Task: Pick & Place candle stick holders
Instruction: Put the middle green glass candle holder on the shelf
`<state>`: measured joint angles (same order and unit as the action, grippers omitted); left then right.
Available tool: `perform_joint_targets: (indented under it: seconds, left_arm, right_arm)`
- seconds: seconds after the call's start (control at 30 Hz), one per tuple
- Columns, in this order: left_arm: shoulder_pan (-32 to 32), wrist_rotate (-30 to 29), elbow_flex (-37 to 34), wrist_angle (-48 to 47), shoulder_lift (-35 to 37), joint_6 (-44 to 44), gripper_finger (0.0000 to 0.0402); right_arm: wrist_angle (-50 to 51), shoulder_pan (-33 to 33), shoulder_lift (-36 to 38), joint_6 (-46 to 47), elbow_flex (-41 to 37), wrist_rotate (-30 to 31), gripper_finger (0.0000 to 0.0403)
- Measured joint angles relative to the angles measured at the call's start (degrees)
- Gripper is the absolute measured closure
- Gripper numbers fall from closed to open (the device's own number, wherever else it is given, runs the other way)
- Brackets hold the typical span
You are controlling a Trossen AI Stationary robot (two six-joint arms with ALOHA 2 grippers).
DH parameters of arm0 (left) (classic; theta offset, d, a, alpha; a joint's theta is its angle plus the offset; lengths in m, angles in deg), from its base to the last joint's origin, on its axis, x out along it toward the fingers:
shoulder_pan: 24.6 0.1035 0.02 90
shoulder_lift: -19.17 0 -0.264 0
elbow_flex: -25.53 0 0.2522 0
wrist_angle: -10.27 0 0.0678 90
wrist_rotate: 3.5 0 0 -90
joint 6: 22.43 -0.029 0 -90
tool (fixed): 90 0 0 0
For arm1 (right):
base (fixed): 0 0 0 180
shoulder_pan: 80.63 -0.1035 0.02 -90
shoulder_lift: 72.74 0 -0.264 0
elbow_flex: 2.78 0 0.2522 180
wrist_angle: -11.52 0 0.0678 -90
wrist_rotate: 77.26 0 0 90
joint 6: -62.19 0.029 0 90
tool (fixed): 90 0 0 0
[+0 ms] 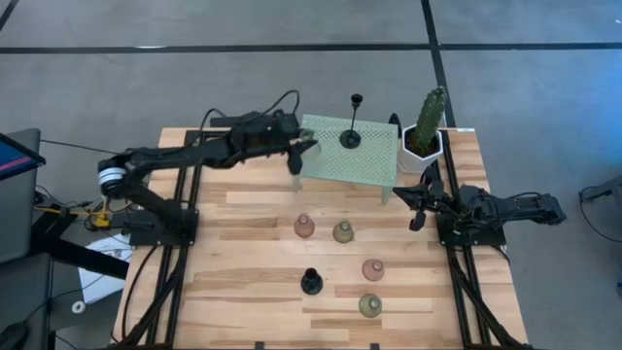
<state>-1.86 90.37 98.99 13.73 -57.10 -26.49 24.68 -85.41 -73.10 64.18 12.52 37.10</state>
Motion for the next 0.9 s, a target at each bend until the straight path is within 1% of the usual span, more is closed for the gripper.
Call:
perform_joint_targets:
  seconds: [0.17, 0.4, 0.63, 0.9]
  left_arm:
    - [2.75, 0.37, 3.61, 2.43, -6.47, 0.11, 0.0265]
    - [5.47, 0.25, 6.01, 5.94, -11.94, 1.77, 0.0265]
    - [7.70, 1.06, 7.48, 7.22, -14.68, 4.35, 0.0265]
    - [8.40, 1.38, 7.57, 7.35, -15.04, 4.68, 0.0265]
  right_arm:
    - [0.00, -0.01, 0.00, 0.00, 0.00, -0.02, 0.0403]
    - [0.02, -0.02, 0.00, -0.04, 0.00, -0.04, 0.0403]
    - [0.02, 0.00, 0.00, -0.46, -0.01, -0.03, 0.0403]
    - [0.00, -0.02, 0.00, -0.48, -0.02, -0.03, 0.0403]
